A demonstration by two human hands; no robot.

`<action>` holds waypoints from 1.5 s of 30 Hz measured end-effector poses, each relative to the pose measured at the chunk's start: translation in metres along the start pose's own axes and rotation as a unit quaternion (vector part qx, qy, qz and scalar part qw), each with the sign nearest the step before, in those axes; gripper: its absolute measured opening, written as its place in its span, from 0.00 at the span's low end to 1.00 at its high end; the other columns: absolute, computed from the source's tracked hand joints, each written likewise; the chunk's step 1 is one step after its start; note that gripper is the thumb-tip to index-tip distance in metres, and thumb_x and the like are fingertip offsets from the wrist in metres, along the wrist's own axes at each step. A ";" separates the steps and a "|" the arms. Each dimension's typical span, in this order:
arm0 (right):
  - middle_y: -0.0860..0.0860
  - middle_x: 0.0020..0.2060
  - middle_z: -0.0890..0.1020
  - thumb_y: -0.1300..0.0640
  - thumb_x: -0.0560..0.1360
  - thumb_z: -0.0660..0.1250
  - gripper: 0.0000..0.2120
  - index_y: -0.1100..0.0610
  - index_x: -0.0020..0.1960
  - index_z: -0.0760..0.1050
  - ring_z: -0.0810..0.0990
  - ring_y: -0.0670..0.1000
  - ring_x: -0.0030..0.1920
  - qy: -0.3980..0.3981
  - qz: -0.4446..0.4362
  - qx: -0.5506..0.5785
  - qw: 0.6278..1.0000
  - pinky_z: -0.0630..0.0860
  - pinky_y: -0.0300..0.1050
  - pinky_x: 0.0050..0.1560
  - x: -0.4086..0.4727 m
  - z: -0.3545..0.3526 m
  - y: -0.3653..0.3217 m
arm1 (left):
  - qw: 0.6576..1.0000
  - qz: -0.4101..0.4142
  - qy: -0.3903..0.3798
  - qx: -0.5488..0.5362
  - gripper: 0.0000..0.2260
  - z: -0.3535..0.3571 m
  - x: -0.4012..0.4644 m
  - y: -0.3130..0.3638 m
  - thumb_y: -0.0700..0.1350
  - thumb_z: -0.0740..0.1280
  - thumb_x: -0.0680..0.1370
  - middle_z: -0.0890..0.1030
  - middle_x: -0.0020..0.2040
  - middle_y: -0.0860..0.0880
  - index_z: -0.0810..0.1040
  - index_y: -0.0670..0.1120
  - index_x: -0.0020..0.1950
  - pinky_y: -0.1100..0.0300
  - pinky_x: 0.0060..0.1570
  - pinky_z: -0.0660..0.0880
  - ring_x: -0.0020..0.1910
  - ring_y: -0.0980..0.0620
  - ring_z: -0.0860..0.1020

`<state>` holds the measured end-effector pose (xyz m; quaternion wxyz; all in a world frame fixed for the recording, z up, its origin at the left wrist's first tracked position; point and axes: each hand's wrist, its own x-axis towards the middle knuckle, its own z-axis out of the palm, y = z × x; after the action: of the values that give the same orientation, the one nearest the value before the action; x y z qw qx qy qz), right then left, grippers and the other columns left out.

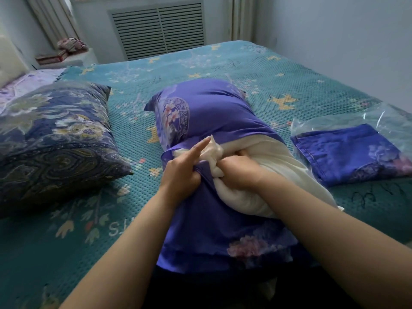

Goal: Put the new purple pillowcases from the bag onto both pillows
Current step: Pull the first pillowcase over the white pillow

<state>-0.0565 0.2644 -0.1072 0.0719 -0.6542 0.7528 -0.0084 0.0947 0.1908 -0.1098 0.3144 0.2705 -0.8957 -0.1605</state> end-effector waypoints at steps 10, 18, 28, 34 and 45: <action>0.48 0.59 0.78 0.45 0.68 0.67 0.27 0.50 0.65 0.68 0.74 0.49 0.62 0.066 -0.011 0.292 0.954 0.64 0.45 0.66 -0.035 -0.003 0.000 | 0.951 -0.030 -0.260 0.164 0.14 -0.022 0.006 -0.005 0.53 0.54 0.67 0.81 0.38 0.46 0.71 0.45 0.31 0.54 0.38 0.73 0.41 0.44 0.77; 0.50 0.42 0.80 0.65 0.72 0.60 0.11 0.51 0.40 0.75 0.76 0.50 0.47 0.010 -0.065 0.254 0.965 0.65 0.42 0.51 -0.029 -0.018 -0.022 | 0.986 -0.083 -0.094 0.106 0.09 -0.029 -0.017 0.008 0.44 0.60 0.73 0.59 0.74 0.49 0.76 0.51 0.51 0.41 0.63 0.64 0.69 0.42 0.64; 0.51 0.35 0.73 0.61 0.74 0.63 0.01 0.57 0.45 0.73 0.72 0.52 0.41 -0.197 -0.066 0.095 0.974 0.65 0.41 0.37 -0.015 -0.017 -0.039 | 0.985 0.060 0.055 0.152 0.16 -0.023 -0.020 0.004 0.41 0.62 0.65 0.76 0.53 0.49 0.70 0.53 0.51 0.52 0.29 0.74 0.40 0.40 0.78; 0.57 0.42 0.82 0.63 0.69 0.67 0.05 0.54 0.38 0.76 0.77 0.54 0.43 -0.153 -0.017 0.250 0.956 0.75 0.49 0.47 -0.025 -0.003 -0.028 | 0.963 0.045 0.049 0.260 0.22 -0.027 -0.011 -0.005 0.48 0.66 0.65 0.74 0.63 0.45 0.77 0.48 0.59 0.48 0.64 0.64 0.62 0.40 0.72; 0.49 0.60 0.77 0.29 0.65 0.65 0.33 0.44 0.64 0.66 0.75 0.54 0.60 0.029 0.177 0.067 0.981 0.72 0.48 0.55 -0.115 -0.045 0.002 | 0.900 -0.159 -0.212 0.346 0.12 -0.035 -0.021 0.001 0.42 0.57 0.78 0.71 0.59 0.43 0.67 0.48 0.61 0.50 0.53 0.70 0.60 0.40 0.71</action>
<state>-0.0489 0.3742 -0.0514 0.0938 -0.5037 0.8563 -0.0646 0.1313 0.1995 -0.0931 -0.0259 0.4610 -0.8851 0.0583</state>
